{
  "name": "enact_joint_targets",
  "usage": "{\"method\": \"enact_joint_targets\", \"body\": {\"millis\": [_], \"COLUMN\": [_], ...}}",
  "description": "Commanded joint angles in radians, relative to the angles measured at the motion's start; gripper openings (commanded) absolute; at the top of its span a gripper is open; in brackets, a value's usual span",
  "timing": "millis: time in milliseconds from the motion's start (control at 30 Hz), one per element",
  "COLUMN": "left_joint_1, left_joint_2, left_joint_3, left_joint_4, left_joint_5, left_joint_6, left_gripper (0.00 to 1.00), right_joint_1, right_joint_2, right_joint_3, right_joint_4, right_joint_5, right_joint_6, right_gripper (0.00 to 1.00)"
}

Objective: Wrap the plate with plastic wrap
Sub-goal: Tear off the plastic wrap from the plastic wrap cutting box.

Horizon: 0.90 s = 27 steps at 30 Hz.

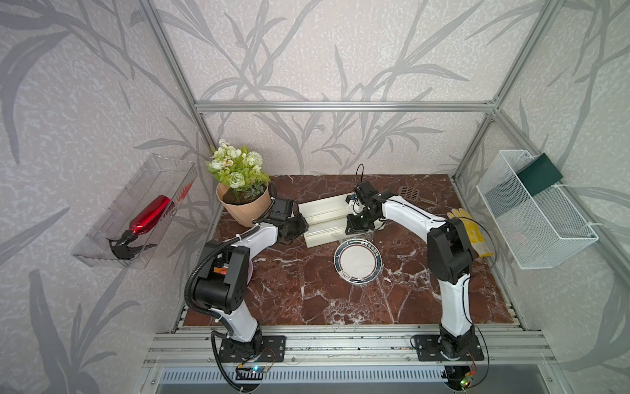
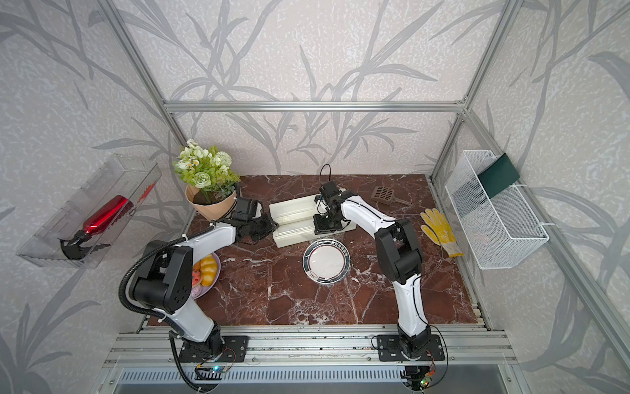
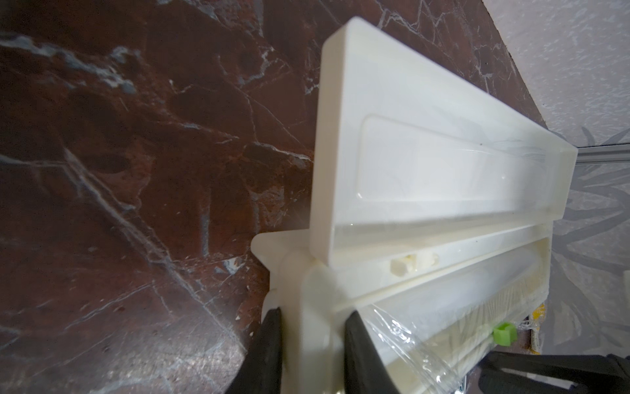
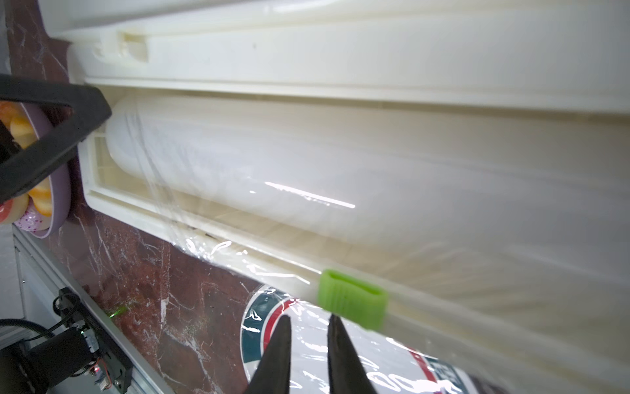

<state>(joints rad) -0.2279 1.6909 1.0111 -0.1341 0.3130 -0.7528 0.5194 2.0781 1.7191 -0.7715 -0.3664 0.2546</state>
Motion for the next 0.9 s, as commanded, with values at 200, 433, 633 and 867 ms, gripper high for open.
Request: {"method": "enact_joint_targets", "body": {"millis": [200, 433, 633, 867], "left_joint_1": [0.009, 0.012, 0.014, 0.015], "left_joint_2": [0.013, 0.015, 0.015, 0.015], "left_joint_3": [0.009, 0.009, 0.009, 0.007], "left_joint_4": [0.04, 0.041, 0.044, 0.047], "left_joint_5": [0.053, 0.056, 0.058, 0.061], "left_joint_6": [-0.058, -0.059, -0.061, -0.063], "left_gripper": [0.1, 0.1, 0.1, 0.1], "right_joint_1": [-0.023, -0.024, -0.024, -0.024], "right_joint_2": [0.006, 0.035, 0.042, 0.059], "right_joint_3": [0.13, 0.127, 0.098, 0.092], "right_joint_4": [-0.075, -0.066, -0.057, -0.054], "right_joint_5": [0.092, 0.064, 0.066, 0.067], "right_joint_6": [-0.005, 0.008, 0.003, 0.001], "right_gripper": [0.24, 0.24, 0.23, 0.21]}}
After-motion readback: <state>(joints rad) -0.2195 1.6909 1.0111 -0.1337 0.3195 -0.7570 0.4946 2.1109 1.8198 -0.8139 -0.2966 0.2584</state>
